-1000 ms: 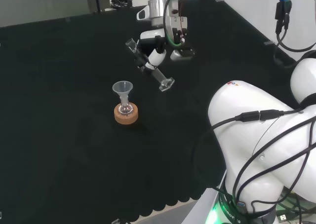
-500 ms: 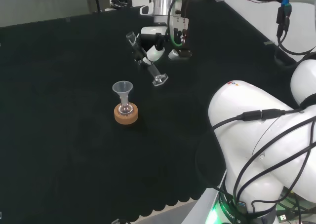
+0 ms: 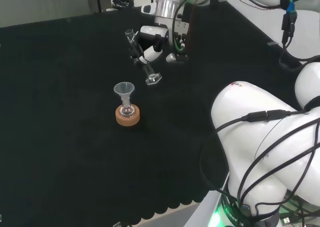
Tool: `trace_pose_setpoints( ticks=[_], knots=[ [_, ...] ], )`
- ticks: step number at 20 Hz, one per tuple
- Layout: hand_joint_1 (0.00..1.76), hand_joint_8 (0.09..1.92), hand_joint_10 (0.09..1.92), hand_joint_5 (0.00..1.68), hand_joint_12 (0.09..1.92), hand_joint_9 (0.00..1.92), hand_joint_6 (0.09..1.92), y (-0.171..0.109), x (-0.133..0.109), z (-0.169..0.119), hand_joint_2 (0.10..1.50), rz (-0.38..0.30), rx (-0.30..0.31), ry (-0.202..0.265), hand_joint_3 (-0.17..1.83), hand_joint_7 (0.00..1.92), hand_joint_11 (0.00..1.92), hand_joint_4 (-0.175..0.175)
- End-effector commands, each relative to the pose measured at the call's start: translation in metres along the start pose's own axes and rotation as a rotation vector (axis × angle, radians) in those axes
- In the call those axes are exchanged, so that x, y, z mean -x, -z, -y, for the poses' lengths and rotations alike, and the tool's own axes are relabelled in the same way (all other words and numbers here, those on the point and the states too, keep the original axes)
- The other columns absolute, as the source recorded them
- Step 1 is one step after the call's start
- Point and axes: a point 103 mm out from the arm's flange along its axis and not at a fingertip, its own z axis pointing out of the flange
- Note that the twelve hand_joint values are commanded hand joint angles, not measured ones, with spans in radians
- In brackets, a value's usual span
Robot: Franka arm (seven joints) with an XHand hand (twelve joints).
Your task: Put the graduated cylinder back on the table.
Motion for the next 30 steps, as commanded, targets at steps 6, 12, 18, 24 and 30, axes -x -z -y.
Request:
trace_pose_setpoints(
  ticks=[6, 12, 18, 24, 30],
  knots=[
    [1.38, 1.13, 0.84, 0.95, 0.84, 1.15, 1.02, -0.007, 0.006, -0.017, 1.1, -0.028, 0.115, 0.032, 0.0, 0.84, 1.13, -0.175],
    [1.38, 1.13, 0.84, 0.95, 0.84, 1.15, 1.02, -0.017, 0.008, -0.027, 1.1, -0.052, 0.169, 0.049, 0.0, 0.84, 1.13, -0.175],
    [1.38, 1.14, 0.84, 0.95, 0.84, 1.15, 1.02, -0.024, 0.015, -0.04, 1.1, -0.1, 0.191, 0.056, 0.0, 0.84, 1.13, -0.175],
    [1.38, 1.14, 0.85, 0.95, 0.84, 1.15, 1.03, -0.032, 0.025, -0.051, 1.1, -0.154, 0.22, 0.064, 0.0, 0.84, 1.13, -0.175],
    [1.38, 1.15, 0.85, 0.95, 0.84, 1.14, 1.03, -0.04, 0.036, -0.057, 1.1, -0.192, 0.246, 0.066, 0.0, 0.84, 1.12, -0.175]
  ],
)
